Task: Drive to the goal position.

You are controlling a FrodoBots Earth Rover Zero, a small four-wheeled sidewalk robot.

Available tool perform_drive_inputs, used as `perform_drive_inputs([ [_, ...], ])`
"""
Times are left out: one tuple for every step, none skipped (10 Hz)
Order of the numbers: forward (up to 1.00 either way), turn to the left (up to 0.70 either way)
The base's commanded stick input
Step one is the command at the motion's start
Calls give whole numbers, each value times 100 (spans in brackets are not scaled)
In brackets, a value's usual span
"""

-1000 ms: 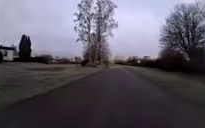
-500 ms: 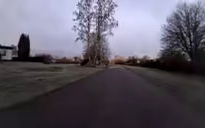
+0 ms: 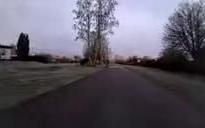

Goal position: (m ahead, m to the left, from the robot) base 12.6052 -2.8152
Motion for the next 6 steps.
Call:
perform_drive_inputs([
  [85, 0],
  [85, 0],
  [85, 0],
  [85, 0],
  [85, 0],
  [85, 0],
])
